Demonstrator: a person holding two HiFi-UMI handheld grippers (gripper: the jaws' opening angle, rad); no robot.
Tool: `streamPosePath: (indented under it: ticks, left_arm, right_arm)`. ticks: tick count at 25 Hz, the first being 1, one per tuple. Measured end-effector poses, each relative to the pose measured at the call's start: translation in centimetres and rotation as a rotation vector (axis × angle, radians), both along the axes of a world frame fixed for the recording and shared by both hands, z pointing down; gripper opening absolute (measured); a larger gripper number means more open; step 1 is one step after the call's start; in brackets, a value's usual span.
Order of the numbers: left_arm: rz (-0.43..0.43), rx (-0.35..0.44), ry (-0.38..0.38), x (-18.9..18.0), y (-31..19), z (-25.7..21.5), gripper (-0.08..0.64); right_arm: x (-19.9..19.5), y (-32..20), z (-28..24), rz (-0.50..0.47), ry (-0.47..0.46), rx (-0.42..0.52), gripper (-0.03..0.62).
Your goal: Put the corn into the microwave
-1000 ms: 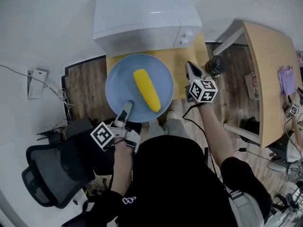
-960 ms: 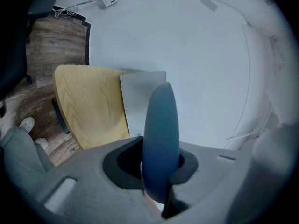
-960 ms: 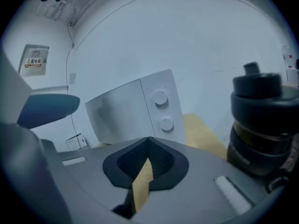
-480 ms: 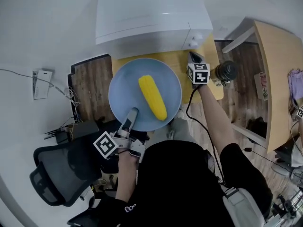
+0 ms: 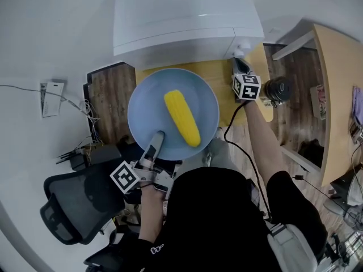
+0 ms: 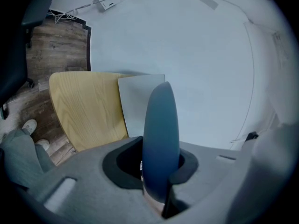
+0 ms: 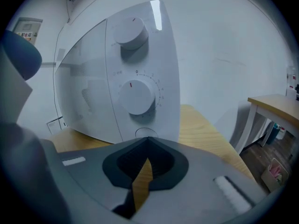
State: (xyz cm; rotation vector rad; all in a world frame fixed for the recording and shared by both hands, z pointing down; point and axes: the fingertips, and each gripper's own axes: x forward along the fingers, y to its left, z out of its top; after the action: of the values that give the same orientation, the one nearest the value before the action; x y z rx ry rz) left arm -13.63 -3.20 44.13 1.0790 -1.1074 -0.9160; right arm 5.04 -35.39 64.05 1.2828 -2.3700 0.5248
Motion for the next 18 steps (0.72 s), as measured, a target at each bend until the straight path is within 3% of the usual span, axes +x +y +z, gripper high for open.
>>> streamPosePath:
  ticks: [6, 11, 18]
  left_arm:
    - [0.011, -0.018, 0.004, 0.4, -1.4, 0.4, 0.072]
    - [0.012, -0.016, 0.011, 0.2, -1.5, 0.4, 0.072]
    - [-0.046, -0.013, 0.025, -1.0, 1.0, 0.3, 0.074]
  right_arm:
    - [0.0, -0.5, 0.0, 0.051, 0.006, -0.033, 0.008]
    - [-0.2, -1.0, 0.1, 0.203, -0.071, -0.148, 0.003]
    - [-0.4, -1.1, 0.0, 0.128, -0.070, -0.137, 0.002]
